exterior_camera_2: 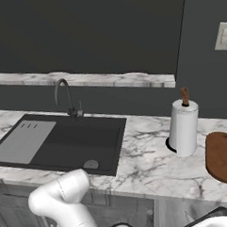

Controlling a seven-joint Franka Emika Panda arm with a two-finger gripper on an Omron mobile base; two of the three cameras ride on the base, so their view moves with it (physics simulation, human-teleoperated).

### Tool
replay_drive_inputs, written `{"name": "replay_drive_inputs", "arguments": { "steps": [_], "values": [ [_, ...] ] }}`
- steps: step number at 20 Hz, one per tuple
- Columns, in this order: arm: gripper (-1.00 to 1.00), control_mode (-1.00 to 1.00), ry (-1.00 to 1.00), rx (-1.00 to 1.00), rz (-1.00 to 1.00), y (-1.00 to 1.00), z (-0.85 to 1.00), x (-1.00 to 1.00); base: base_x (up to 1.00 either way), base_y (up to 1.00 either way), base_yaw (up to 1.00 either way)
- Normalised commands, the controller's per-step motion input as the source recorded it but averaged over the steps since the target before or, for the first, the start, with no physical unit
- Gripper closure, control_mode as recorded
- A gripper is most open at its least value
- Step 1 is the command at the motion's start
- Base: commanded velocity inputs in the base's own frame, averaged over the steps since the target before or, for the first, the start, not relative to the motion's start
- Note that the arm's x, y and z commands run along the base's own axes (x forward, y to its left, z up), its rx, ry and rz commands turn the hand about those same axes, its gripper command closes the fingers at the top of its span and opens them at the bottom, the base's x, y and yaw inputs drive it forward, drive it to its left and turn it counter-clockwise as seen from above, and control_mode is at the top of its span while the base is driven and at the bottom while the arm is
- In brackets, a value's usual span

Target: Pick up the knife from the drawer and place it on the cutting board. Then place the meat from the plate to the cutting board.

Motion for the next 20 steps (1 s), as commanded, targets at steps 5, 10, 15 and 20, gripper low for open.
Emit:
{"name": "replay_drive_inputs", "arguments": {
  "steps": [5,10,15,20],
  "values": [
    [1.00,-1.00,0.00,0.00,0.00,-0.01,0.07,-0.17,0.00,0.00,0.00],
    [1.00,-1.00,-0.04,0.00,0.00,-0.09,0.24,-0.40,0.00,0.00,0.00],
    [1.00,-1.00,-0.03,0.00,-0.01,-0.02,0.42,-0.44,0.00,0.00,0.00],
    [1.00,-1.00,-0.03,0.00,-0.02,0.00,0.55,-0.44,0.00,0.00,0.00]
  ]
}}
